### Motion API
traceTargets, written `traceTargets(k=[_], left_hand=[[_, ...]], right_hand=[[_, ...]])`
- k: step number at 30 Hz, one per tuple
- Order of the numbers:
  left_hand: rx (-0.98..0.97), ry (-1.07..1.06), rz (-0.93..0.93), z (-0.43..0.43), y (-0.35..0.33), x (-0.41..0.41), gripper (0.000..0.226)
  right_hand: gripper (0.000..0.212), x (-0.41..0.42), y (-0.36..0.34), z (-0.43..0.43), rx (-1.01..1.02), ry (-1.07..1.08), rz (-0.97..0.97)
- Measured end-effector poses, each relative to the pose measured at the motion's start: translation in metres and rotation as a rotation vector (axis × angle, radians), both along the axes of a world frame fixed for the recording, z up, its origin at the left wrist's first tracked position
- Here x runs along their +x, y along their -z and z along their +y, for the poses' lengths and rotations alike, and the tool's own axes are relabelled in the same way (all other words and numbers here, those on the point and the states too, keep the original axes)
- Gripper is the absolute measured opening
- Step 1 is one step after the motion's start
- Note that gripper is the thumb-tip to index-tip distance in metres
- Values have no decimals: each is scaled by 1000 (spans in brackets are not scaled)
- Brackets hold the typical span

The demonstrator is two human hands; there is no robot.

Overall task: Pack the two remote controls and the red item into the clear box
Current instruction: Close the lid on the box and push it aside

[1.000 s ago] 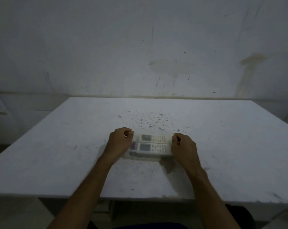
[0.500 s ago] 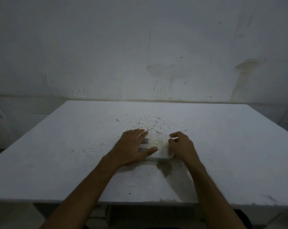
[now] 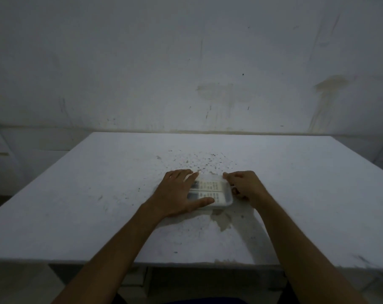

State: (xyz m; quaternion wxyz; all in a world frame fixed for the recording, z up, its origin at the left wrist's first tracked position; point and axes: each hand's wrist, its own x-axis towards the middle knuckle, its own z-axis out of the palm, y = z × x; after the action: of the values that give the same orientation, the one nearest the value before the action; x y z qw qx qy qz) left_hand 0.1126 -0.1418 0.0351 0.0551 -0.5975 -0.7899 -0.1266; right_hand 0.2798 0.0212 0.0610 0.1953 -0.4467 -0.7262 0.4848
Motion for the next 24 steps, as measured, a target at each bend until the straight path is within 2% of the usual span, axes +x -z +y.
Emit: traceTargets(k=[3,8,12,15,19,24], left_hand=[[1,-1,3,0,1,1,102],[0,-5,5,1,0,1,101],[-30,-17,-7,2,3,-1,107],[-34,-10,17,3,5,-2,107],[-27,-2,56,4,7,-4,103],[-27,15,77,3,7,-2,108]], right_hand=[[28,13,14,-25,172,-49,63],[27,29,25,-57,190,-73,103],[30,17,35,-54,398,-46,-110],[30,10,31,-51,443,-65,-256],[57,8,19,-50,433,-144,-231],[54,4,22,-41,610,-286,-321]])
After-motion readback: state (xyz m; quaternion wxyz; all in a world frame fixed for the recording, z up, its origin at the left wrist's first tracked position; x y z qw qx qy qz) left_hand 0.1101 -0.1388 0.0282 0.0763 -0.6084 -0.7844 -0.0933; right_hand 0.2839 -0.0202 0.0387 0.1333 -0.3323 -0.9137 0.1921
